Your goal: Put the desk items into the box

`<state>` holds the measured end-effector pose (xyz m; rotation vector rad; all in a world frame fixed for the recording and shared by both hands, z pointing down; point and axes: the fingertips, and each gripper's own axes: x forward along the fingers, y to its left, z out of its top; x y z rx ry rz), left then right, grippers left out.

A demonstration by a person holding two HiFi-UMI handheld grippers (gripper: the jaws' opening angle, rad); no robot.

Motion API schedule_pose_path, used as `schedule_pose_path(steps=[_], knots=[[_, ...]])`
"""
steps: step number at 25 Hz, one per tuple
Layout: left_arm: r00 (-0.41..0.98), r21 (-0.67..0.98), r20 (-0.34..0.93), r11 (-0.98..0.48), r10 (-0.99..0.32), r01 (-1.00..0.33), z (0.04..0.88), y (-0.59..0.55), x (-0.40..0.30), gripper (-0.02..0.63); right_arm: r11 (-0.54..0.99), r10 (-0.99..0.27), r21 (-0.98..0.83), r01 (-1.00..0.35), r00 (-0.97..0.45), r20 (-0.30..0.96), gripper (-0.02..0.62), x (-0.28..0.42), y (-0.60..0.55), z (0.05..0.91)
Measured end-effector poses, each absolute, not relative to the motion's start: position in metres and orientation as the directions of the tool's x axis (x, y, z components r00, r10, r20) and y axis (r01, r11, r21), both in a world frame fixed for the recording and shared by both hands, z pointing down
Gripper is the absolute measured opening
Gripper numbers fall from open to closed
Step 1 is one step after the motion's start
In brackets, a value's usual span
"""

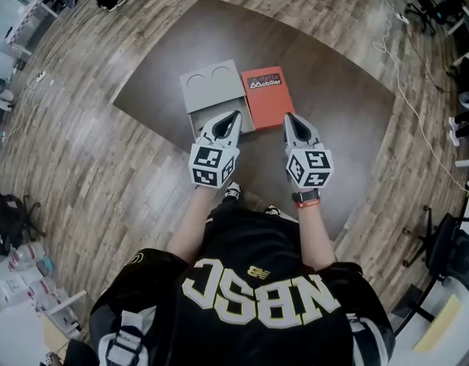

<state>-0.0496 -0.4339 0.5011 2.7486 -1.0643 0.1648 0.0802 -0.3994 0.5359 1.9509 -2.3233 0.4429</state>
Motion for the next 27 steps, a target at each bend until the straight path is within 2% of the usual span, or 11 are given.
schedule_pose_path(steps=[5, 12, 16, 22, 24, 27], knots=[[0.753, 0.089, 0.122, -0.748, -0.647, -0.657, 0.488, -0.427, -0.02, 0.018, -0.038, -0.974, -0.128, -0.991, 0.008, 0.227, 0.008, 0.131, -0.378, 0.524], [0.786, 0.056, 0.101, -0.785, -0.61, -0.616, 0.485, -0.423, 0.016, 0.018, -0.102, -0.965, -0.122, -0.987, 0.068, 0.253, 0.008, 0.157, -0.358, 0.53], [0.797, 0.091, 0.107, -0.793, -0.594, -0.603, 0.486, -0.422, 0.024, 0.018, -0.135, -0.963, -0.114, -0.984, 0.104, 0.249, 0.009, 0.166, -0.351, 0.526], [0.815, 0.11, 0.147, -0.81, -0.56, -0.576, 0.5, -0.42, 0.025, 0.018, -0.155, -0.953, -0.1, -0.983, 0.122, 0.278, 0.009, 0.17, -0.349, 0.532], [0.819, 0.126, 0.188, -0.813, -0.543, -0.568, 0.517, -0.425, 0.026, 0.02, -0.127, -0.94, -0.074, -0.989, 0.097, 0.327, 0.008, 0.168, -0.361, 0.551], [0.816, 0.152, 0.28, -0.816, -0.506, -0.558, 0.558, -0.446, 0.032, 0.02, -0.007, -0.889, -0.012, -1.0, 0.001, 0.457, 0.008, 0.165, -0.399, 0.601]])
